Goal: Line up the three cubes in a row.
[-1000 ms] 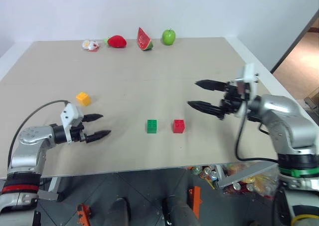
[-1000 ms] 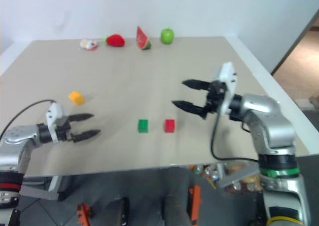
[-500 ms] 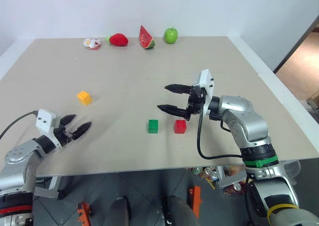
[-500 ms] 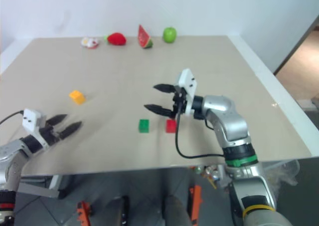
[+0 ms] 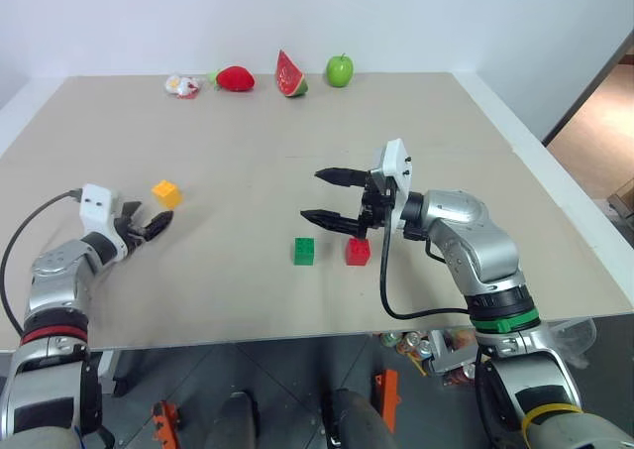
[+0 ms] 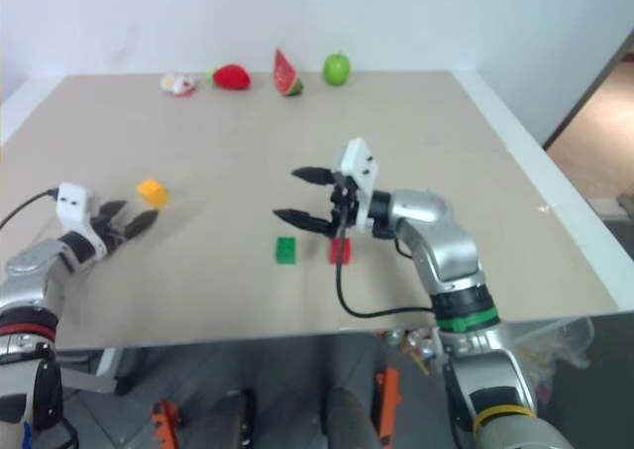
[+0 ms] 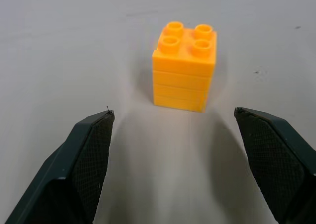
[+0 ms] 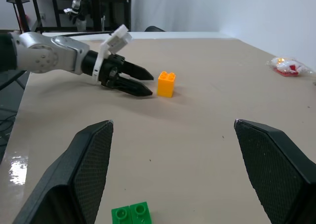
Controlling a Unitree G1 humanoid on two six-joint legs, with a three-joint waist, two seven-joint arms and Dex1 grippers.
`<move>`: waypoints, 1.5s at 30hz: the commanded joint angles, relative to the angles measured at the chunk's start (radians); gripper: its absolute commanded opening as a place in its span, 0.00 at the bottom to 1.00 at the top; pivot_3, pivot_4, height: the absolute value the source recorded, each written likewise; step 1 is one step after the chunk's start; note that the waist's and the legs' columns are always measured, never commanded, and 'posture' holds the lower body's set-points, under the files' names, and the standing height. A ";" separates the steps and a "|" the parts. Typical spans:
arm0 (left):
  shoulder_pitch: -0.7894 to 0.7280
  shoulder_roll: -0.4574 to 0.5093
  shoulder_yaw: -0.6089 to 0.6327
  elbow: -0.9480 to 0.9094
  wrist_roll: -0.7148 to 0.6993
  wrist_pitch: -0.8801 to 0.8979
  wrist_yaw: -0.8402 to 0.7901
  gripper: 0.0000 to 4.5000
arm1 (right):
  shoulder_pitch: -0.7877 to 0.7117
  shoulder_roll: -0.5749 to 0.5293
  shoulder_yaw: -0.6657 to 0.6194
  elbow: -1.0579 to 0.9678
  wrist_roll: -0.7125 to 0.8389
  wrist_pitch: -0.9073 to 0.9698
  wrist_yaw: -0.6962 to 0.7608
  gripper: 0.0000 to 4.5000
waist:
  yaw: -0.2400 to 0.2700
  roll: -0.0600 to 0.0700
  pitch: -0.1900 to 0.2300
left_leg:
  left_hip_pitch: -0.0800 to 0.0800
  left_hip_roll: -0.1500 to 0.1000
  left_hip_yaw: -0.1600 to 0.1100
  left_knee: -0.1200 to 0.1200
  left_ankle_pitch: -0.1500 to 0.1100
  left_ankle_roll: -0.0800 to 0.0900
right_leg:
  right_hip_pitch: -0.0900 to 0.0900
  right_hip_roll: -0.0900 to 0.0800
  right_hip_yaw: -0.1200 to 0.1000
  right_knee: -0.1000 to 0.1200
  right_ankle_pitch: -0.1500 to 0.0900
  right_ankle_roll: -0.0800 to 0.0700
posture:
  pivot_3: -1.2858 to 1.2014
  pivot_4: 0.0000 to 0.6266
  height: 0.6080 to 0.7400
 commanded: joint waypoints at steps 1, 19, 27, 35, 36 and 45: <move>-0.069 0.005 -0.006 0.090 0.027 -0.056 0.004 0.89 | 0.004 -0.013 -0.036 -0.063 0.019 0.008 -0.015 0.90 | 0.000 0.000 0.000 | 0.000 0.000 0.000 0.000 0.000 0.000 | 0.000 0.000 0.000 0.000 0.000 0.000 | 0.52 0.24 1.00; -0.228 -0.043 -0.029 0.270 0.086 -0.107 0.038 0.57 | 0.028 -0.042 -0.067 -0.090 0.020 0.028 -0.052 0.90 | -0.001 0.000 0.000 | 0.000 0.000 0.000 0.000 0.000 0.000 | 0.000 0.001 0.000 0.001 0.000 0.001 | 0.52 0.24 1.00; -0.210 -0.036 -0.038 0.255 0.093 -0.133 0.025 0.29 | 0.031 -0.054 -0.073 -0.080 0.018 0.026 -0.050 0.90 | -0.001 0.000 0.000 | 0.000 0.000 0.000 0.000 0.000 0.000 | 0.000 0.001 0.000 0.001 0.001 0.001 | 0.52 0.24 1.00; -0.118 -0.103 -0.128 -0.034 0.032 -0.155 -0.397 0.29 | 0.097 -0.158 -0.095 -0.139 0.080 0.070 0.060 0.90 | 0.006 0.000 0.000 | -0.001 0.000 0.000 0.000 0.000 0.000 | 0.000 0.001 0.001 0.000 0.001 0.001 | 0.52 0.24 1.00; -0.098 -0.107 -0.140 -0.083 0.023 -0.138 -0.434 0.29 | 0.114 -0.181 -0.099 -0.150 0.092 0.076 0.082 0.90 | 0.007 0.000 0.000 | -0.001 0.000 0.000 0.000 0.000 0.000 | 0.000 0.000 0.001 0.001 0.000 0.001 | 0.52 0.24 1.00; 0.045 -0.076 -0.278 -0.393 -0.021 0.056 -0.687 0.29 | 0.243 -0.338 -0.239 -0.172 0.206 0.140 0.162 0.90 | -0.005 0.000 0.000 | 0.002 0.000 -0.001 0.002 0.000 0.000 | 0.000 0.002 0.003 0.002 -0.001 -0.004 | 0.52 0.24 1.00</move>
